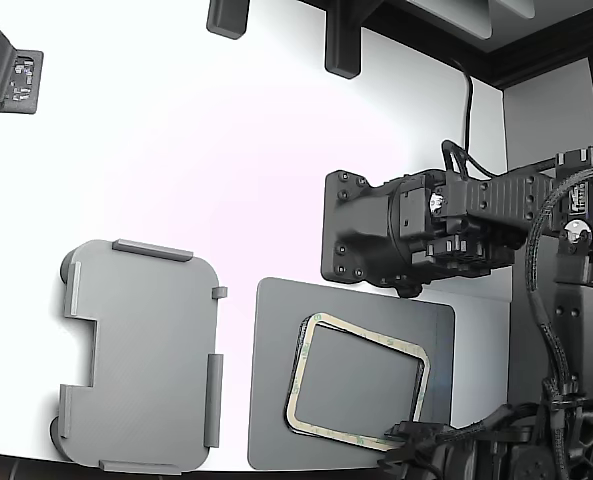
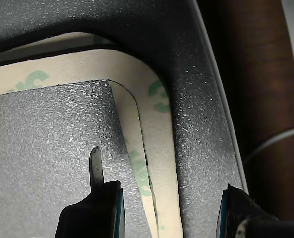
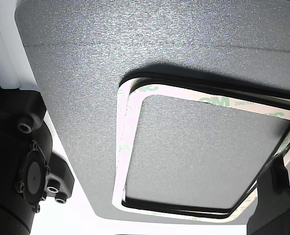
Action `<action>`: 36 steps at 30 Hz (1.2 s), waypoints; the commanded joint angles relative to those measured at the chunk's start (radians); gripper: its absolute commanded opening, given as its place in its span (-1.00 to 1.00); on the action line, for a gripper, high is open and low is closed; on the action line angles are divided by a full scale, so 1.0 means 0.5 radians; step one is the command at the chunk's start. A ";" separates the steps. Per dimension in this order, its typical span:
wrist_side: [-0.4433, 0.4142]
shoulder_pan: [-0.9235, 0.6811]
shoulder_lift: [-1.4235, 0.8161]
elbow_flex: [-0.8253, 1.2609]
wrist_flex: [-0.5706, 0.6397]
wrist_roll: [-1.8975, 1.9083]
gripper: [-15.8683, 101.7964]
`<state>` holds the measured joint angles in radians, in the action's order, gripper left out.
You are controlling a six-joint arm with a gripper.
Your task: Grab top frame and put it into gray box.
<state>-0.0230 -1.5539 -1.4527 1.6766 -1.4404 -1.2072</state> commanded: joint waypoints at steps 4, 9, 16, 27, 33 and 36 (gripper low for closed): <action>0.006 0.018 -0.028 -0.058 0.003 0.003 0.59; -0.003 0.018 -0.009 -0.080 -0.003 0.003 0.48; -0.018 0.028 -0.003 -0.098 -0.009 -0.028 0.28; -0.046 0.031 0.009 -0.114 -0.012 -0.049 0.09; -0.049 0.031 0.015 -0.098 0.028 -0.046 0.06; -0.049 0.031 0.015 -0.080 0.049 -0.040 0.05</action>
<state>-0.0460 -1.5539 -1.4266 1.6506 -1.4220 -1.2287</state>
